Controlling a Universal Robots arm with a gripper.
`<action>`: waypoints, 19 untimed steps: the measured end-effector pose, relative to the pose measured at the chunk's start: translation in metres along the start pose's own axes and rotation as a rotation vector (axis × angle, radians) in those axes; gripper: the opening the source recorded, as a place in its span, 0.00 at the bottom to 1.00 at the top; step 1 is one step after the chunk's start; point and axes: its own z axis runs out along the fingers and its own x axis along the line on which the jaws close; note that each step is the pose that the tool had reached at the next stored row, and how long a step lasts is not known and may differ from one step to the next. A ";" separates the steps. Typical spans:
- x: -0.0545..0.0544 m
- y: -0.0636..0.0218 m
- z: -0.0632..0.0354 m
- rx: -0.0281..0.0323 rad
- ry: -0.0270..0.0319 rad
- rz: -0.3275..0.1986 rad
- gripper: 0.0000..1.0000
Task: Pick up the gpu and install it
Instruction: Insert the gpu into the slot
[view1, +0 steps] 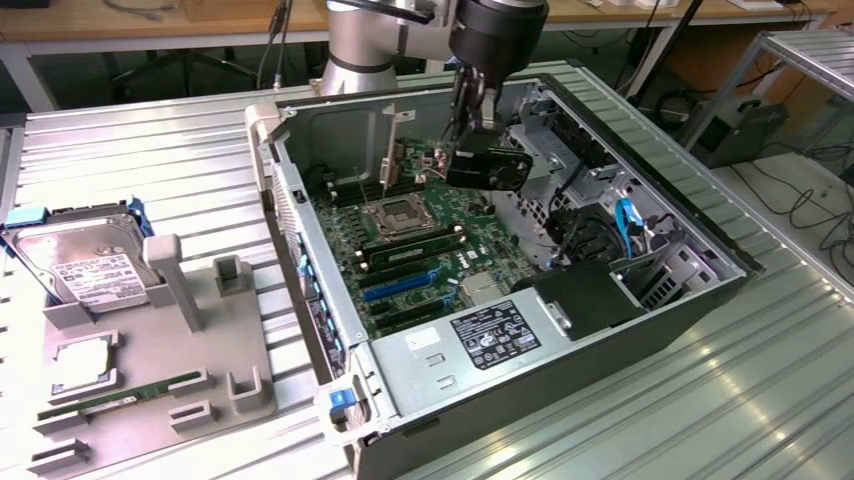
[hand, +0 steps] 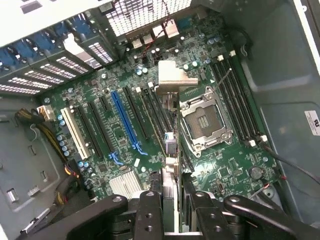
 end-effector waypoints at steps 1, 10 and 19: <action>0.000 0.0000 0.0000 -0.0001 0.0001 -0.005 0.27; 0.000 0.0000 0.0001 -0.0006 0.0009 -0.054 0.27; 0.000 0.0000 0.0001 -0.0011 0.0018 -0.106 0.27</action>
